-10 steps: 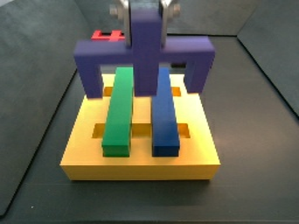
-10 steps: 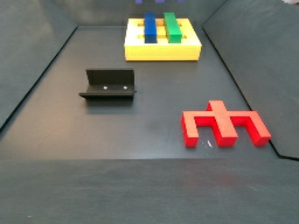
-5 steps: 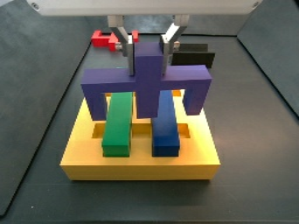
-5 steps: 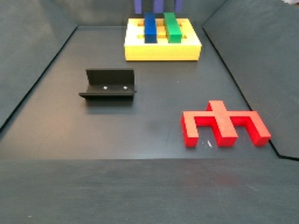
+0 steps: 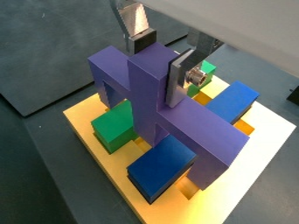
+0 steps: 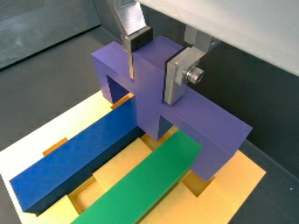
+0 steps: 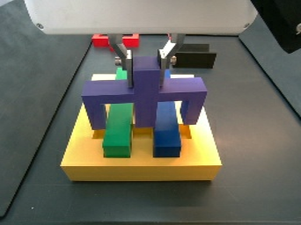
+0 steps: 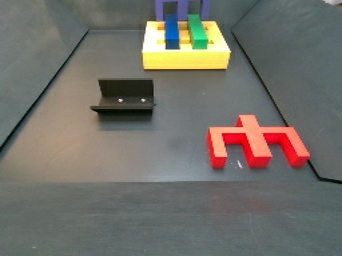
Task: Pick up the purple object. Move up. Place the purple object on the fixture. Regrasp the purple object. Move to above the board. Insert the purple object.
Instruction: Insert the purple object.
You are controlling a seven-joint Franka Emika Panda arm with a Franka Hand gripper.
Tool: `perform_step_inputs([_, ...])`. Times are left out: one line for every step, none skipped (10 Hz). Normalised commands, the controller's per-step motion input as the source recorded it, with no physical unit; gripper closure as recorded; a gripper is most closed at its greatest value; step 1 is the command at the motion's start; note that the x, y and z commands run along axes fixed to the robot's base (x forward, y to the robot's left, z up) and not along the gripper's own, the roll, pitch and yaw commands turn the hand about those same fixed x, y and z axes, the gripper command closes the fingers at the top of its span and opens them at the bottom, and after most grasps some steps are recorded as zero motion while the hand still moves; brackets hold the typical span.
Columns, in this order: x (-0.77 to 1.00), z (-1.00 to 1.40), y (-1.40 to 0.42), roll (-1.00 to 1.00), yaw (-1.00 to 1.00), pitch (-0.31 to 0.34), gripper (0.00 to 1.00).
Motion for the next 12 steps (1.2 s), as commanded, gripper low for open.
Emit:
perform_step_inputs([0.03, -0.27, -0.01, 0.00, 0.00, -0.029, 1.00])
perform_step_inputs([0.00, -0.20, 0.00, 0.00, 0.00, -0.003, 1.00])
perform_step_inputs([-0.01, 0.00, 0.00, -0.07, 0.00, 0.000, 1.00])
perform_step_inputs([-0.11, 0.13, 0.00, -0.10, 0.00, 0.000, 1.00])
perform_step_inputs([-0.11, 0.13, 0.00, -0.15, 0.00, -0.039, 1.00])
perform_step_inputs([-0.07, 0.05, 0.00, -0.13, 0.00, -0.057, 1.00])
perform_step_inputs([0.00, 0.01, 0.00, -0.13, 0.00, -0.060, 1.00])
perform_step_inputs([0.00, -0.03, 0.00, -0.09, 0.00, -0.077, 1.00])
perform_step_inputs([0.00, -0.28, 0.00, -0.04, 0.00, -0.101, 1.00])
perform_step_inputs([-0.02, -0.32, 0.00, -0.03, 0.00, -0.104, 1.00])
perform_step_inputs([-0.03, -0.17, 0.00, -0.02, 0.00, -0.061, 1.00])
perform_step_inputs([0.00, -0.14, 0.00, -0.03, 0.00, -0.059, 1.00])
